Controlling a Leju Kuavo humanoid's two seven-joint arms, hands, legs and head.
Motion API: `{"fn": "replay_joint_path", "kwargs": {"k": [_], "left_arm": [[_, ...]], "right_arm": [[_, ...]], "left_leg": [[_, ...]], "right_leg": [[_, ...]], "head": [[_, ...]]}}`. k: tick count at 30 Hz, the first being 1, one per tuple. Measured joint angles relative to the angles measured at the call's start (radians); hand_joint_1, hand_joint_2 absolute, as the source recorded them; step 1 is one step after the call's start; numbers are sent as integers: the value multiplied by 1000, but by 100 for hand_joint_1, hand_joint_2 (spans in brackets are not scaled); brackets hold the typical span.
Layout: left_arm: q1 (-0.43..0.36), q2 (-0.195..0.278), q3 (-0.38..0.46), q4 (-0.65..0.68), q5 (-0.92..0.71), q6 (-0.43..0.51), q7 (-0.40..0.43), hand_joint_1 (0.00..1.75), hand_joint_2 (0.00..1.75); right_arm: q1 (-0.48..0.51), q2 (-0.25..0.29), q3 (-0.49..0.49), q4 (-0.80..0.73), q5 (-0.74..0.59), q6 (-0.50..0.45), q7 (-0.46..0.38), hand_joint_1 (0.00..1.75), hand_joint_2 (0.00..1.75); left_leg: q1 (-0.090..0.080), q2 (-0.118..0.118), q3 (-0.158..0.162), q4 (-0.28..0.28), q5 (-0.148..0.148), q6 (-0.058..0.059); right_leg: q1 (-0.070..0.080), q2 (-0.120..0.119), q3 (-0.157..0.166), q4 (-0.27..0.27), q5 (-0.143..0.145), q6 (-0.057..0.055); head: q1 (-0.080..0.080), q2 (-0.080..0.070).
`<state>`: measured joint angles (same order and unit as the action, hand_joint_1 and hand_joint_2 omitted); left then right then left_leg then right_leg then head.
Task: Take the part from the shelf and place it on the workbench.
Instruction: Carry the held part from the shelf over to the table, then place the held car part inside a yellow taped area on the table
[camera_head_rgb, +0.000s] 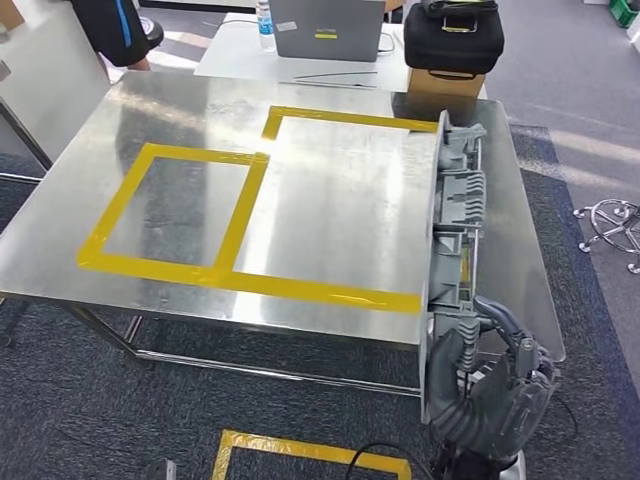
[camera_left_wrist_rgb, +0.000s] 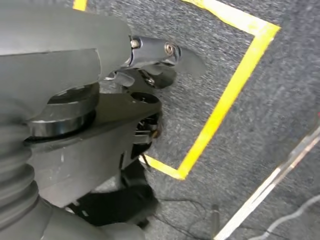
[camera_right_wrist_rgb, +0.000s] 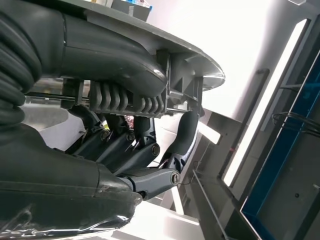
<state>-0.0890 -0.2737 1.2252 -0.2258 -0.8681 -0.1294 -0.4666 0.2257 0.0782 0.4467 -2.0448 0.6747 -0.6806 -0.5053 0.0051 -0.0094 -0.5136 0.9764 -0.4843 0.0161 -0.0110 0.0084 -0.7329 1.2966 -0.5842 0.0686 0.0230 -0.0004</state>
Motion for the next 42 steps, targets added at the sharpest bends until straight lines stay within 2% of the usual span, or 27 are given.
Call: {"fn": "replay_joint_path", "kwargs": {"k": [1, 2, 3, 5, 6, 8, 10, 11, 12, 14, 15, 16, 17, 19, 21, 24, 26, 27, 29, 30, 31, 32, 34, 36, 37, 40, 42], "left_arm": [[1, 0, 0, 0, 0, 5, 3, 0, 175], [1, 0, 0, 0, 0, 8, 5, 0, 175], [2, -1, 0, 0, 0, 10, 6, 0, 175], [1, 0, 0, 0, 0, 11, 8, 0, 175], [1, 0, 0, 0, 0, 11, 9, 0, 175], [-1, 1, 0, 0, 0, 13, 9, 0, 175], [-4, 0, 0, 0, 1, 17, 10, 0, 175], [-5, 0, 0, 0, 3, 19, 10, 0, 175], [-6, 0, 0, 0, 5, 21, 11, 0, 175], [-5, 0, 0, 0, 8, 23, 12, 0, 175], [-5, 1, 0, 0, 9, 23, 13, 0, 175], [-4, 1, 0, 0, 10, 24, 13, 0, 175], [-4, 1, 0, 0, 10, 24, 13, 0, 175], [-4, 1, 0, 0, 10, 24, 13, 0, 175], [-6, 1, 0, 0, 11, 24, 13, 0, 175], [-4, 0, 0, 0, 12, 24, 13, 0, 175], [-3, -1, 0, 0, 12, 23, 13, 0, 175], [-4, -1, 0, 0, 12, 23, 13, 0, 175], [-4, -1, 0, 0, 12, 23, 13, 0, 175], [-3, -1, 0, 0, 13, 23, 13, 0, 175], [-3, -1, 0, 0, 13, 23, 13, 0, 175], [-3, -1, 0, 0, 13, 23, 13, 0, 175], [-3, -1, 1, 0, 13, 22, 13, 0, 175], [-3, -1, 1, 0, 13, 22, 13, 0, 175], [-3, -1, 1, 0, 13, 22, 13, 0, 175], [-4, -2, 1, 0, 13, 22, 14, 0, 175], [-5, -1, 0, 0, 13, 21, 14, 0, 175]], "right_arm": [[0, 0, 0, 0, 0, 0, 1, 175, 175], [0, 0, 0, 0, 0, 0, 1, 175, 175], [0, 0, 0, 0, 0, 0, 1, 175, 175], [-1, 0, 1, 1, 1, 0, 1, 175, 175], [-2, 0, 1, 1, 1, 0, 2, 175, 175], [-2, 0, 2, 2, 1, 0, 2, 175, 175], [-3, 0, 4, 2, 1, 0, 4, 175, 175], [-5, 0, 6, 2, 1, 0, 4, 175, 175], [-7, 0, 7, 2, 1, 0, 4, 175, 175], [-11, 0, 8, 3, 2, 0, 4, 175, 175], [-11, 0, 8, 3, 2, 0, 5, 175, 175], [-11, 0, 8, 4, 2, 0, 5, 175, 175], [-11, 0, 8, 4, 2, 0, 6, 175, 175], [-12, 0, 8, 5, 3, 0, 7, 175, 175], [-12, 0, 8, 6, 4, 0, 7, 175, 175], [-12, 0, 8, 6, 6, 0, 8, 175, 175], [-12, 0, 8, 7, 7, 0, 8, 175, 175], [-13, 0, 8, 7, 8, 0, 8, 175, 175], [-13, 0, 8, 7, 8, 0, 8, 175, 175], [-13, 0, 8, 8, 8, 0, 8, 175, 175], [-12, 0, 8, 8, 8, 0, 8, 175, 175], [-12, 0, 8, 8, 8, 0, 8, 175, 175], [-13, 0, 8, 8, 8, 0, 9, 175, 175], [-15, 0, 8, 8, 8, 0, 9, 175, 175], [-15, 0, 8, 8, 9, 0, 9, 175, 175], [-14, 0, 6, 8, 13, 0, 12, 175, 175], [-18, 0, 4, 9, 10, 2, 28, 175, 175]], "left_leg": [[1, -2, 8, 0, -7, -2], [3, -3, 18, 0, -16, -5], [4, -5, 28, 1, -26, -11], [4, -7, 44, 4, -45, -24], [3, -7, 47, 5, -53, -31], [2, -5, 52, 4, -60, -41], [3, -4, 47, 24, -70, -49], [3, -3, 27, 61, -86, -53], [3, -3, -7, 119, -111, -58], [3, -2, -94, 250, -162, -63], [3, -2, -127, 288, -168, -64], [3, -2, -144, 293, -154, -63], [3, -2, -142, 263, -120, -62], [3, -2, -106, 143, -30, -56], [1, -2, -77, 53, 10, -48], [0, -3, -73, 35, 22, -30], [3, -2, -70, 31, 28, -18], [4, -2, -69, 30, 29, -14], [2, -1, -68, 30, 28, -10], [1, -1, -68, 30, 28, -9], [1, -1, -67, 30, 28, -9], [0, -2, -65, 30, 27, -9], [0, -4, -61, 30, 25, -11], [-4, -5, -60, 33, 22, -18], [-5, -5, -61, 33, 22, -22], [-4, -5, -61, 28, 25, -35], [-3, -4, -71, 50, 6, -46]], "right_leg": [[-1, 0, -6, -14, 17, 2], [-3, -1, 6, -61, 54, 5], [-5, -2, 28, -129, 106, 8], [-5, -4, 62, -229, 165, -1], [-4, -3, 68, -248, 176, -10], [-2, -1, 71, -244, 172, -29], [-5, 0, 79, -247, 170, -38], [-6, -1, 83, -248, 168, -43], [-7, -1, 86, -250, 164, -47], [-6, -1, 89, -250, 159, -53], [-6, 0, 90, -250, 157, -54], [-6, 2, 92, -250, 155, -54], [-6, 3, 96, -250, 153, -54], [-6, 5, 104, -249, 148, -49], [-3, 6, 106, -248, 146, -40], [-2, 5, 106, -252, 144, -21], [-3, 2, 93, -218, 119, -10], [-3, 1, 72, -171, 91, -7], [-3, 0, 16, -41, 29, -2], [-2, 0, -5, 7, 14, -2], [-2, 0, -10, 20, 18, -2], [-2, -1, 5, -7, 39, -3], [-2, -1, 76, -140, 98, -7], [0, -2, 130, -240, 124, -13], [1, -1, 138, -256, 123, -16], [3, 2, 137, -260, 128, -29], [-1, 1, 138, -267, 133, -41]], "head": [[0, 0], [1, 0], [1, 0], [3, 0], [3, 0], [3, 0], [1, 0], [0, 0], [-2, 0], [-3, 0], [-3, 0], [-3, 0], [-3, 0], [-4, 0], [-5, 0], [-7, 0], [-3, 0], [-1, 0], [3, 0], [3, 0], [3, 0], [3, 0], [4, 0], [3, 0], [2, 0], [1, 0], [-2, 0]]}}
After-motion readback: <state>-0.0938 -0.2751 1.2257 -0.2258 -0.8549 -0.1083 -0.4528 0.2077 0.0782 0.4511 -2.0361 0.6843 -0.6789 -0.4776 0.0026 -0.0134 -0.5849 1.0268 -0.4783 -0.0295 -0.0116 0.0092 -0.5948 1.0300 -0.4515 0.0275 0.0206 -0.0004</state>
